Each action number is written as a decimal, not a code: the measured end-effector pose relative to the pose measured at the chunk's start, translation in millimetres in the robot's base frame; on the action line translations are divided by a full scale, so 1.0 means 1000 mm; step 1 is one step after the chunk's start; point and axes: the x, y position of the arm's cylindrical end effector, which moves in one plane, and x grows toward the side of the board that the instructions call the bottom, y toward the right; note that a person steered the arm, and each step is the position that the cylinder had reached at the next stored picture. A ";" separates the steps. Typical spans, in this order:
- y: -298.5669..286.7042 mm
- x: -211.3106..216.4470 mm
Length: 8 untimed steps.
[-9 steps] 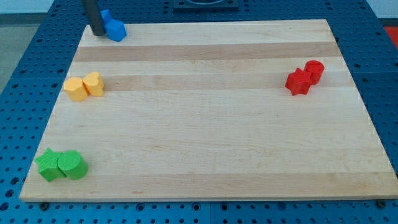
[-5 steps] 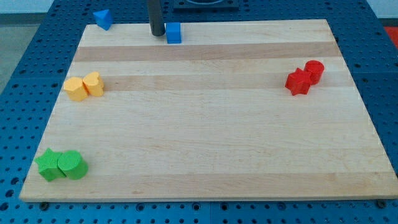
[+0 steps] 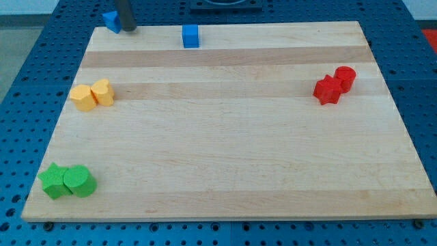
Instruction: Move blue triangle a bit right
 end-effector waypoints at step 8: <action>-0.078 0.000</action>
